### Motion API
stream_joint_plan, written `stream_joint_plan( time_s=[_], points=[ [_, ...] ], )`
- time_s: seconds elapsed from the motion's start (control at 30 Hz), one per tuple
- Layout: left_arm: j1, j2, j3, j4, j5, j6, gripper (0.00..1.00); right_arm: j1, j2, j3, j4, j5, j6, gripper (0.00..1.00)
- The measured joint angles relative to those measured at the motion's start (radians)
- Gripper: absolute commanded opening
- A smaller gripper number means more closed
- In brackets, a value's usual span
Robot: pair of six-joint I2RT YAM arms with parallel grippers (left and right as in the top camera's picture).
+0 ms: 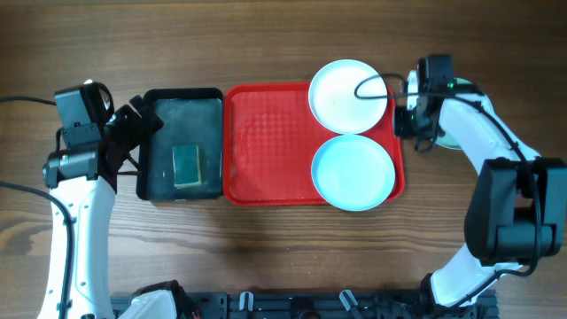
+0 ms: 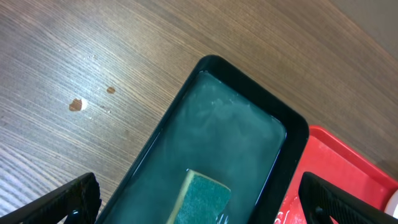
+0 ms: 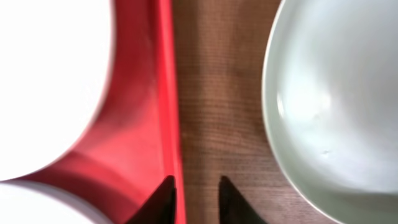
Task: Clean dirty plates on tray and stack at the side
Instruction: 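Grasp the white plate rim with the right gripper and drag it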
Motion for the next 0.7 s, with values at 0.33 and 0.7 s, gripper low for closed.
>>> stream_joint_plan(
  time_s=[0.33, 0.7],
  points=[
    [0.0, 0.0, 0.0, 0.0, 0.0, 0.0, 1.0, 0.002, 0.005, -0.009, 0.33, -0.112, 0.042, 0.35],
    [0.0, 0.0, 0.0, -0.001, 0.0, 0.0, 1.0, 0.002, 0.134, -0.033, 0.471, -0.256, 0.063, 0.04]
  ],
)
